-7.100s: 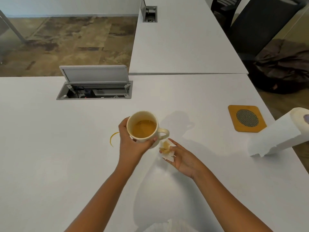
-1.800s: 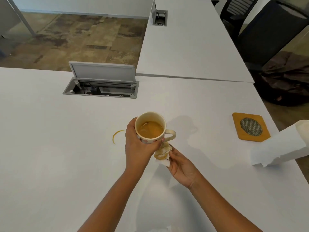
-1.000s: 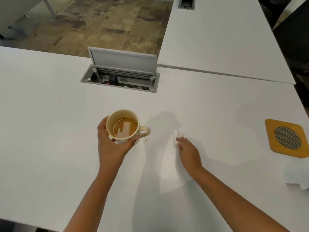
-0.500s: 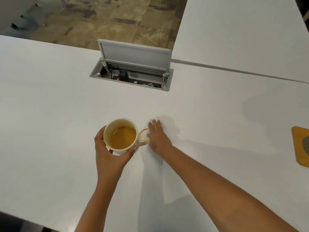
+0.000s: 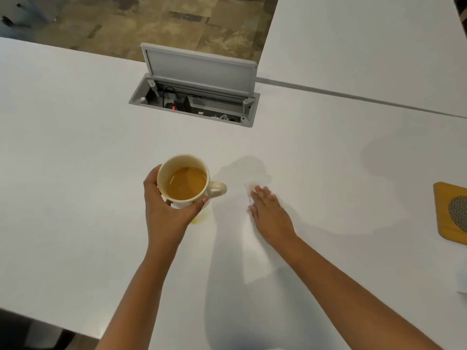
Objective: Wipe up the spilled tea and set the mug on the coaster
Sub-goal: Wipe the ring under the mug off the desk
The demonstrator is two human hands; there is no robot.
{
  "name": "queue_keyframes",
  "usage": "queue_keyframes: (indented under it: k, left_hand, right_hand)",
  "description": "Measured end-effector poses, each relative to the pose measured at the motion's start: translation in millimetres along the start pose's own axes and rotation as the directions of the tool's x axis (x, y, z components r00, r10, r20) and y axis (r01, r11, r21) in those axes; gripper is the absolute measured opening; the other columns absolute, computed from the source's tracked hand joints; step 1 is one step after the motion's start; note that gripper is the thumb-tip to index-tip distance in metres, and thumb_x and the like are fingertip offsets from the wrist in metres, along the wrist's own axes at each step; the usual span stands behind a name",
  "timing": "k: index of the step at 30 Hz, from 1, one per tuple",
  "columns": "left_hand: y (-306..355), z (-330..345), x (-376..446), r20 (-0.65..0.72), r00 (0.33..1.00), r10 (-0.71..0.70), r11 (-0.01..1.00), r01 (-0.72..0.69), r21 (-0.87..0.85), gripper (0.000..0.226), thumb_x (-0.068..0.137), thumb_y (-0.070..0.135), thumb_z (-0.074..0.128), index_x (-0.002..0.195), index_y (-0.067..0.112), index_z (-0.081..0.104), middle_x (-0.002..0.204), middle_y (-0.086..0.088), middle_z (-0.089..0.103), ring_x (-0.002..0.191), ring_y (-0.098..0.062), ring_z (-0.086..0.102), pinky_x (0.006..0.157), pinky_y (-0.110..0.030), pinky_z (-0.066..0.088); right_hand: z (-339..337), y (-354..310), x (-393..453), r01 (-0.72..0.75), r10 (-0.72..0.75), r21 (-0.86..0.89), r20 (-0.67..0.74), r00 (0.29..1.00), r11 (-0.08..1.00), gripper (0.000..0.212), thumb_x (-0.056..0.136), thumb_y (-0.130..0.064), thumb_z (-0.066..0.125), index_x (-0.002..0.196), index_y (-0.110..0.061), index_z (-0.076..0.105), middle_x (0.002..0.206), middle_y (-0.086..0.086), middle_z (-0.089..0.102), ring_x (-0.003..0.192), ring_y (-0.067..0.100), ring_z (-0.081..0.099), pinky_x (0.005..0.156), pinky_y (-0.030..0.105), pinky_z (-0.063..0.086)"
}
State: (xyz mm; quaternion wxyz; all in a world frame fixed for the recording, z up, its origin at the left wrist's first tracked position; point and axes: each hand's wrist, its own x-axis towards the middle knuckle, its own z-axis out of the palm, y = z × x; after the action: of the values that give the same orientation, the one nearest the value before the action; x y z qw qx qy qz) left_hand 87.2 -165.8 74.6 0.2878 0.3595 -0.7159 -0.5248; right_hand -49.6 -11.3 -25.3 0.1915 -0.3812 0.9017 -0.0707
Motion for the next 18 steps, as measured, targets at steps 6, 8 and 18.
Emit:
queue_keyframes:
  k: [6,8,18]
  left_hand:
    - [-2.4,-4.1,-2.7,-0.034,0.999,-0.009,0.999,0.008,-0.04,0.085,0.05,0.038,0.083,0.12,0.048,0.035,0.115,0.041,0.042,0.111,0.012,0.045,0.079,-0.018,0.043]
    - [-1.1,-5.0,-2.3,-0.045,0.999,-0.013,0.999,0.01,-0.052,0.084,0.048,0.039,0.083,0.116,0.052,0.035,0.114,0.041,0.043,0.11,0.013,0.046,0.08,-0.02,0.043]
    - [4.9,-19.2,5.6,-0.105,0.994,0.023,0.999,-0.026,-0.024,0.085,0.049,0.038,0.083,0.118,0.05,0.034,0.114,0.043,0.041,0.111,0.013,0.045,0.082,-0.022,0.045]
  right_hand:
    - [28.3,-36.4,-50.7,0.0,-0.031,-0.247,-0.122,0.992,0.969,0.039,0.096,-0.023,0.036,0.119,-0.005,0.062,0.127,0.014,0.06,0.119,0.031,0.057,0.1,0.033,0.047]
    - [54.0,-58.8,-56.7,0.183,-0.199,-0.364,-0.007,0.98,0.913,0.047,0.097,-0.013,0.021,0.139,0.007,0.03,0.147,0.029,0.029,0.136,0.045,0.027,0.115,0.048,0.022]
    - [42.1,-102.1,16.3,0.532,-0.523,-0.146,0.098,0.847,0.834,0.053,0.095,0.002,0.023,0.146,-0.003,0.012,0.157,0.016,0.008,0.145,0.035,0.002,0.117,0.037,-0.001]
